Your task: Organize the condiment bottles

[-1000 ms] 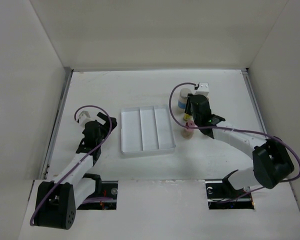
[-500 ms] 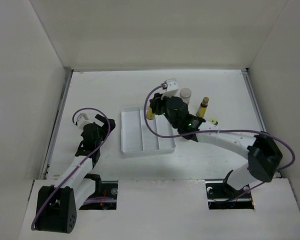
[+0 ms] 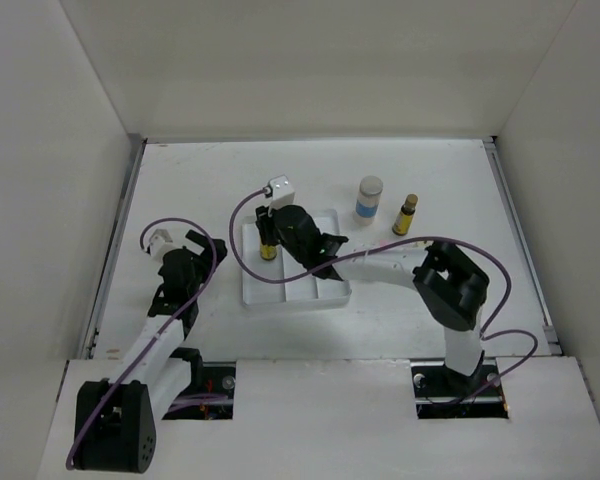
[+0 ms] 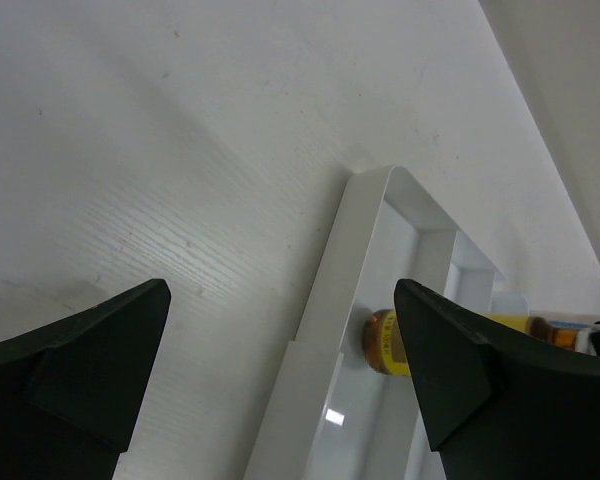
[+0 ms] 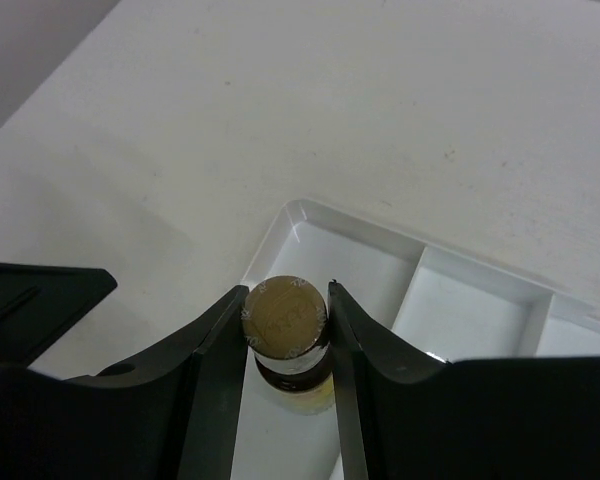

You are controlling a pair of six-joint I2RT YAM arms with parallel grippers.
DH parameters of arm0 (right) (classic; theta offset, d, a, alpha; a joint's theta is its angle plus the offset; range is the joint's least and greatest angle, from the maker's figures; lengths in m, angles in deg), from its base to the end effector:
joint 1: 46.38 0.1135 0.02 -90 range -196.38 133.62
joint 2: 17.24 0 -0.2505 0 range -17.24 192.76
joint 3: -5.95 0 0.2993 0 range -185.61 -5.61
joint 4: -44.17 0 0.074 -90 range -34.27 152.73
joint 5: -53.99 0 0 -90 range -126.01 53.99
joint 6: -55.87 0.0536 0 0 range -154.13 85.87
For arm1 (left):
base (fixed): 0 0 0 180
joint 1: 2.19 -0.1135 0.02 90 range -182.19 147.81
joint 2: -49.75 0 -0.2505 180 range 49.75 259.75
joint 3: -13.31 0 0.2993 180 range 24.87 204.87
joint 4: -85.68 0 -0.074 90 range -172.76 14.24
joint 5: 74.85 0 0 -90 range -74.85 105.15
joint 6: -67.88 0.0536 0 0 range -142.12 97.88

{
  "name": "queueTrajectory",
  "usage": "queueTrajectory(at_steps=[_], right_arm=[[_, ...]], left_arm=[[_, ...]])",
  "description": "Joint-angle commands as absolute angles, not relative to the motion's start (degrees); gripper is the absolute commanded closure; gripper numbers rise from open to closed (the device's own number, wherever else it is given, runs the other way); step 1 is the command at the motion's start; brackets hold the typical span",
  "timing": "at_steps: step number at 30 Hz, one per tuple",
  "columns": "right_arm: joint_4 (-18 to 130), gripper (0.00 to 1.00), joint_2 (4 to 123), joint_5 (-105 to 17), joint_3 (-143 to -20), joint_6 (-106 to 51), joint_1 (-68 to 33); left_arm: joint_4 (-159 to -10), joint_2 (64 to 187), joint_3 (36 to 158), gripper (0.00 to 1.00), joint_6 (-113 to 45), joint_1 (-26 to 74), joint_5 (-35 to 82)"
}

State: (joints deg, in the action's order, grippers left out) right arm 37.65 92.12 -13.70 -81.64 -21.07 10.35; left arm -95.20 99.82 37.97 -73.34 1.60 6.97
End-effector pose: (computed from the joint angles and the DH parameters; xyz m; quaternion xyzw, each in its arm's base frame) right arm 0.2914 0.4071 0.2063 -0.1810 0.7674 0.2146 0.5764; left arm 0.2451 -0.0086 0.1244 -0.3728 0.7527 -0.1959 0.5061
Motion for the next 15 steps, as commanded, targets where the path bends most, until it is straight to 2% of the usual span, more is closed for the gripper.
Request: queueTrajectory(at_steps=[1,4,7,9,12,15], right_arm=[[32.2,0.66,93.4,-12.3,-84.7,-22.5,11.9],[31.9,0.54,93.8,-11.7,-84.0,-22.1,12.3],[32.2,0.3,92.0,-11.4,-83.3,-22.4,12.5],[31.9,0.21,88.2,-10.8,-81.1,-22.1,12.6],[31.7,0.15,80.9,-10.4,-76.0,-21.5,12.6],[30.4,0.15,70.9,-8.7,-67.1,-20.9,9.7]], left_arm=[[-97.4,100.6,37.9,0.0,-73.3,1.5,7.7],[-98.2,100.7,37.3,0.0,-73.6,1.5,7.7],[-97.6,100.6,37.7,0.0,-73.3,1.5,7.9],[-98.0,100.0,37.2,0.0,-73.5,1.5,7.7],[-97.5,100.3,37.8,0.0,-73.5,1.3,7.9],[-97.4,99.4,37.6,0.0,-73.4,1.4,7.8]])
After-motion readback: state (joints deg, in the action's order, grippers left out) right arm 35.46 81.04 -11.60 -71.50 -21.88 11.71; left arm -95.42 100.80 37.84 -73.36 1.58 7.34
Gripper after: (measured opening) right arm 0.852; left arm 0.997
